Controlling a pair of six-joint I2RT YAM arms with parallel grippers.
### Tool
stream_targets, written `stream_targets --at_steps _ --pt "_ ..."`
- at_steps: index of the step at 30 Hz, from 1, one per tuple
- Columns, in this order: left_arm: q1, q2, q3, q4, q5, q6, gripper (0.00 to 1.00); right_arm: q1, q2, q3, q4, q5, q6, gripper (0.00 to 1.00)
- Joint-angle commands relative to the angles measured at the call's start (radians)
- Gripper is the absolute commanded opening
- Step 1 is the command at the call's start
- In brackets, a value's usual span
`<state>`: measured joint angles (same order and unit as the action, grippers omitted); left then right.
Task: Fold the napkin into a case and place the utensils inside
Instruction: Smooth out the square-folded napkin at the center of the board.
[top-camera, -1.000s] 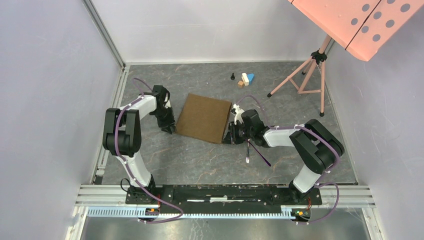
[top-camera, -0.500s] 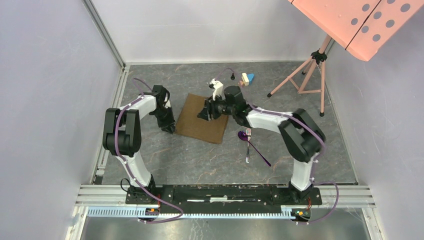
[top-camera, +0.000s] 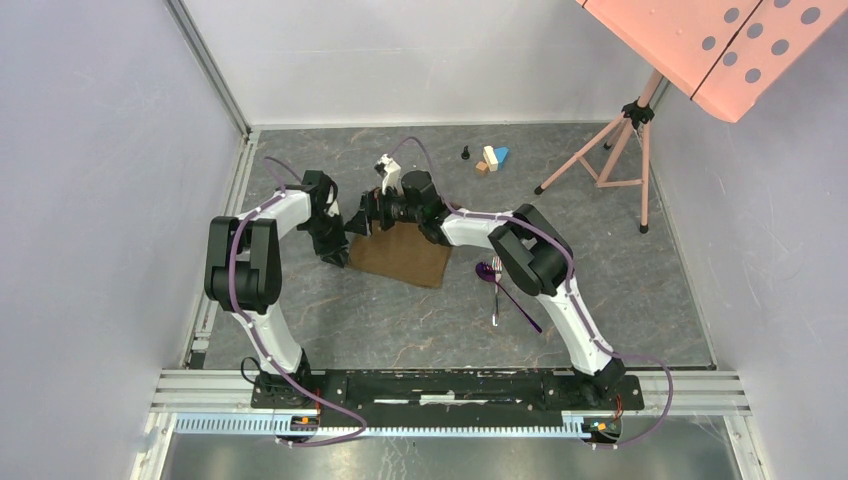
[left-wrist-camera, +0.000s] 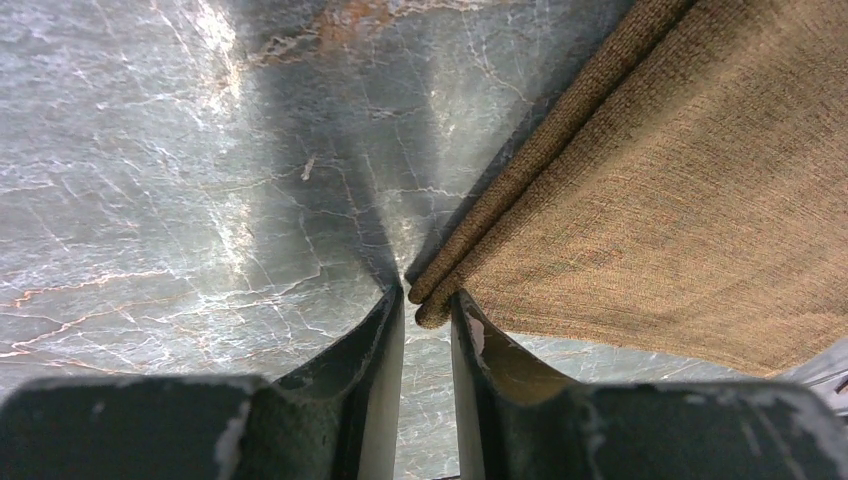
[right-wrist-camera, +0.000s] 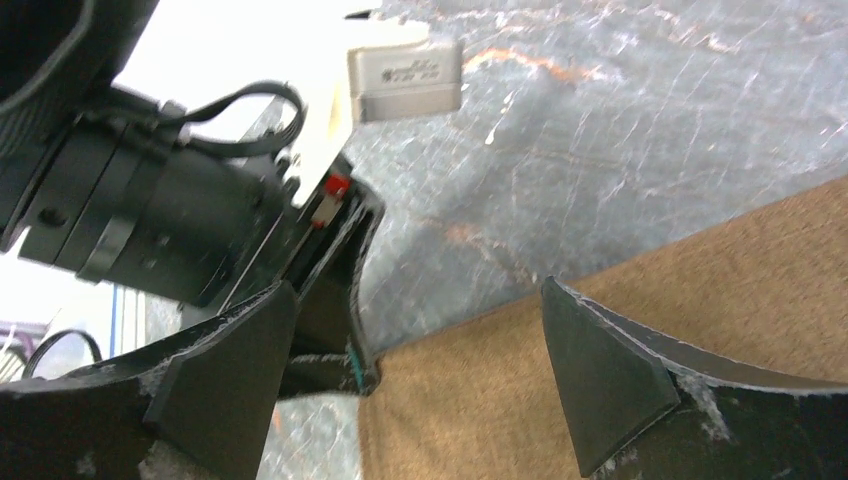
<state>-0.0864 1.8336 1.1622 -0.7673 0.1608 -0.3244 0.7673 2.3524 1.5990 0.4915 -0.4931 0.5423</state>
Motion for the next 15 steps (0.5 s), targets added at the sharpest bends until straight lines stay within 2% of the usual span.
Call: stream_targets --at_steps 1,8,13,15 --pt "0.002 -0.007 -0.015 0.01 -0.051 0.05 0.3 0.0 0.056 0.097 0.011 0.047 0.017 0.98" --pt "0.003 0.007 -0.013 0.004 -0.066 0.048 0.29 0.002 0.124 0.143 0.012 0.12 0.054 0.98" --pt "0.002 0.01 -0.015 -0.001 -0.082 0.048 0.28 -0.008 0.204 0.248 -0.062 0.169 0.058 0.96" --pt "0.003 0.012 -0.017 -0.001 -0.087 0.048 0.27 -0.017 0.214 0.244 -0.062 0.193 0.074 0.95"
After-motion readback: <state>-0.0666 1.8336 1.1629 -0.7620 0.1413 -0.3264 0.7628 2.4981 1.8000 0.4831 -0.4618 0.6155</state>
